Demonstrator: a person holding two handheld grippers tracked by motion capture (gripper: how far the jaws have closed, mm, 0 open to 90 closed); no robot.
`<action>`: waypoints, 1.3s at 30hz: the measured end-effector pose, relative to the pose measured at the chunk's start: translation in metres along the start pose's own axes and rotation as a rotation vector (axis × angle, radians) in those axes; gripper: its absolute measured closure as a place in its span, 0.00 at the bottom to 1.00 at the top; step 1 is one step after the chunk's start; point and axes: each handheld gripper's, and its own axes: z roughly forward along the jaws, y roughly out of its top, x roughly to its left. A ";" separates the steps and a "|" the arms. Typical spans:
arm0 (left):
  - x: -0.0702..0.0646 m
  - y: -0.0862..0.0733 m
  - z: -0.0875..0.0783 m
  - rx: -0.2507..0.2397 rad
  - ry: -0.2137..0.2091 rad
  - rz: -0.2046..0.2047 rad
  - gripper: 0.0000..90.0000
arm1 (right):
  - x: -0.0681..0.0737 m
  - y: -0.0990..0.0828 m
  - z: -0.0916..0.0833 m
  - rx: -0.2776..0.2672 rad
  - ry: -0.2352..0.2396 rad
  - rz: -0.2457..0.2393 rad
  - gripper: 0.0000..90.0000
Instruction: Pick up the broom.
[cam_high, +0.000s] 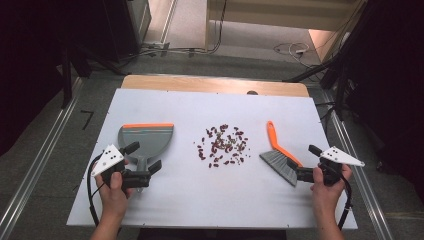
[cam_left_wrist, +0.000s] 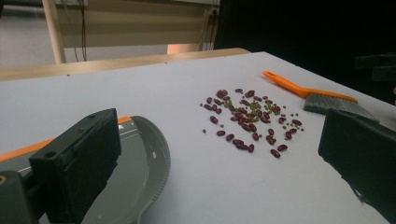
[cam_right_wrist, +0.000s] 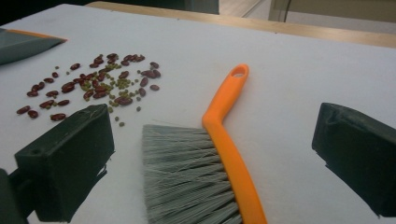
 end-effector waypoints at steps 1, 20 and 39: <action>0.000 0.000 0.001 0.004 -0.003 0.004 0.00 | 0.000 0.001 -0.001 -0.002 0.003 0.009 0.00; -0.009 0.002 0.003 0.008 -0.044 0.025 0.00 | 0.014 0.038 -0.012 0.005 0.028 -0.040 0.00; -0.012 0.001 0.005 0.019 -0.054 0.034 0.00 | 0.014 0.077 0.031 0.135 0.023 -0.048 0.00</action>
